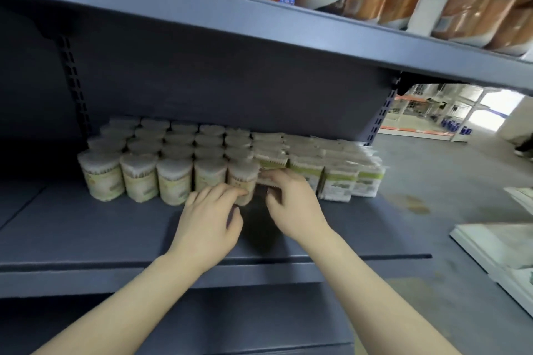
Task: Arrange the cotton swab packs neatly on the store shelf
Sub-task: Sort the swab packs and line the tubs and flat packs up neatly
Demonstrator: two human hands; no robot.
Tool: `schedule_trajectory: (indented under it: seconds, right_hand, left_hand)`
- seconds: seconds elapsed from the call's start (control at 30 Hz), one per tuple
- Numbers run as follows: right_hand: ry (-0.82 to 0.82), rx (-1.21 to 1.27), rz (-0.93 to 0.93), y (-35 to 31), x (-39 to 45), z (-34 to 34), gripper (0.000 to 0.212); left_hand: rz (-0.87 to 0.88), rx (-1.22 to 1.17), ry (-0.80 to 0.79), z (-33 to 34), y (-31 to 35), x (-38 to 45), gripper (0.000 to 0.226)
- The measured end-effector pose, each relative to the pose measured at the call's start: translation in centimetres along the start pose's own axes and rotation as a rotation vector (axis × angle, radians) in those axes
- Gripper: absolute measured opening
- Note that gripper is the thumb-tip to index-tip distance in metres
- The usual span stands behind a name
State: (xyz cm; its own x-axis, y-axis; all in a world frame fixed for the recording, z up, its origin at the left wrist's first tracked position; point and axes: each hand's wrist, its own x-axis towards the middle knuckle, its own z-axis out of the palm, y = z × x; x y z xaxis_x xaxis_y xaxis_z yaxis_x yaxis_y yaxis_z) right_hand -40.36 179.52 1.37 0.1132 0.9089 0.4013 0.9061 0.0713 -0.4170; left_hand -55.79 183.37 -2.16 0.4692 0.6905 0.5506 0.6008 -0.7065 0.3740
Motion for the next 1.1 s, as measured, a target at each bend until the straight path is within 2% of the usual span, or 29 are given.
schedule_trajectory:
  seconds: [0.2, 0.33, 0.53, 0.73, 0.9, 1.1]
  right_hand:
    - [-0.023, -0.004, 0.040, 3.9, -2.1, -2.0, 0.039]
    - [-0.060, -0.006, 0.058, 6.3, -3.2, -3.0, 0.038]
    - [-0.095, -0.004, 0.142, 9.2, -3.8, -3.7, 0.031]
    - [0.067, 0.060, 0.361, 12.3, -2.9, -4.0, 0.020]
    - [0.182, 0.129, 0.550, 15.0, -1.1, -3.5, 0.034]
    - [0.240, 0.195, 0.622, 16.7, 0.4, -2.4, 0.058]
  left_hand:
    - [-0.033, -0.046, -0.076, 2.6, 3.5, -0.2, 0.046]
    - [-0.101, -0.048, -0.138, 3.7, 5.5, 0.4, 0.023]
    - [-0.166, -0.036, -0.209, 4.7, 7.2, 1.3, 0.023]
    - [-0.184, -0.045, -0.232, 5.5, 7.6, 2.1, 0.024]
    - [-0.172, -0.056, -0.250, 6.3, 7.1, 3.2, 0.024]
    - [-0.146, -0.066, -0.272, 7.3, 6.2, 4.7, 0.024]
